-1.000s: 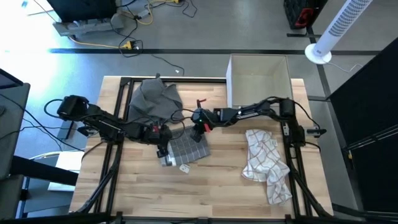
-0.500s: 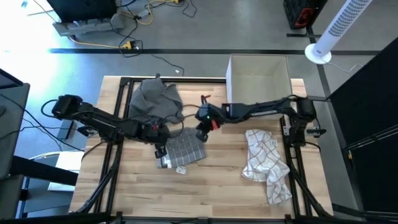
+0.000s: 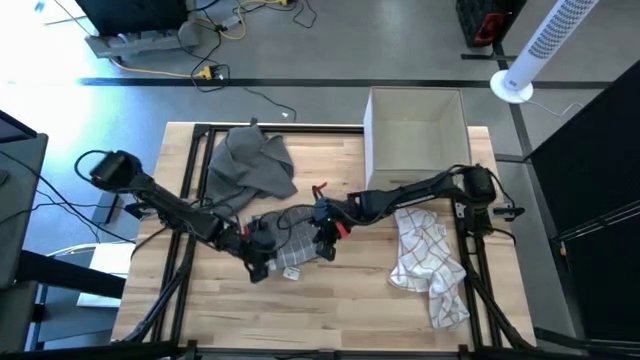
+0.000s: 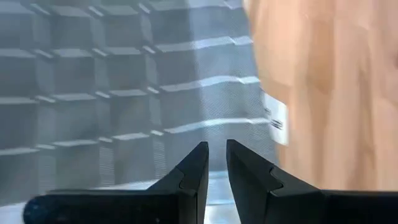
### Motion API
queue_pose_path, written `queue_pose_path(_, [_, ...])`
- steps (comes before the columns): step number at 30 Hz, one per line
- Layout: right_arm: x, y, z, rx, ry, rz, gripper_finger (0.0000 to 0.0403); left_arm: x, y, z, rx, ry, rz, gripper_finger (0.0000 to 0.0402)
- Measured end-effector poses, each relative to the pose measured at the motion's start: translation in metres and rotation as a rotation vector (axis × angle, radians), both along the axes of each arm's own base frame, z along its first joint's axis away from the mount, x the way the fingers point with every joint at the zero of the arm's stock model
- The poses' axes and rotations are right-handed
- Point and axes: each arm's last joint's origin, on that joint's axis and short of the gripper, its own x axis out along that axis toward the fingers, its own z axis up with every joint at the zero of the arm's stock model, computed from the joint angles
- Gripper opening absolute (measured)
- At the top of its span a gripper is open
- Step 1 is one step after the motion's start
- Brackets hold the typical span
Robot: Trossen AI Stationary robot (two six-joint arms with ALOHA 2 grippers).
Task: Fold towel
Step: Fold the gray checkered towel, then move the gray checkered towel to the top of the table
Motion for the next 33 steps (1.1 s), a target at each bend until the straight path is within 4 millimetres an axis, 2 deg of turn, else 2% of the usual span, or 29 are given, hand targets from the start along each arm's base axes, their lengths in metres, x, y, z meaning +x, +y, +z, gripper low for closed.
queue_pose_path(7, [0.002, 0.010, -0.041, 0.050, 0.129, 0.002, 0.0000, -0.004, -0.009, -0.029, 0.009, 0.099, -0.002, 0.0051])
queue_pose_path(11, [0.003, 0.009, -0.046, 0.055, 0.142, 0.005, 0.0000, -0.004, -0.007, -0.033, 0.003, 0.116, 0.023, 0.0051])
queue_pose_path(14, [0.001, 0.005, -0.039, 0.054, 0.138, -0.001, 0.0000, -0.003, -0.005, -0.026, -0.023, 0.108, 0.024, 0.0051])
queue_pose_path(16, [-0.003, 0.000, -0.024, 0.044, 0.126, -0.001, 0.0000, -0.002, -0.003, -0.016, -0.048, 0.105, 0.024, 0.0051])
queue_pose_path(20, [-0.016, -0.010, 0.026, 0.034, 0.050, -0.004, 0.0000, 0.003, 0.003, 0.020, -0.077, 0.051, 0.035, 0.0051])
queue_pose_path(25, [-0.043, -0.018, 0.078, 0.009, -0.001, -0.028, 0.0000, -0.011, 0.016, 0.054, 0.038, 0.108, 0.010, 0.0051])
queue_pose_path(29, [-0.065, -0.017, 0.110, -0.016, -0.036, -0.040, 0.0000, -0.031, 0.026, 0.049, 0.133, 0.265, 0.047, 0.0051])
queue_pose_path(33, [-0.087, -0.006, 0.140, -0.015, -0.114, -0.004, 0.0000, -0.041, 0.031, 0.033, 0.091, 0.413, 0.060, 0.0051])
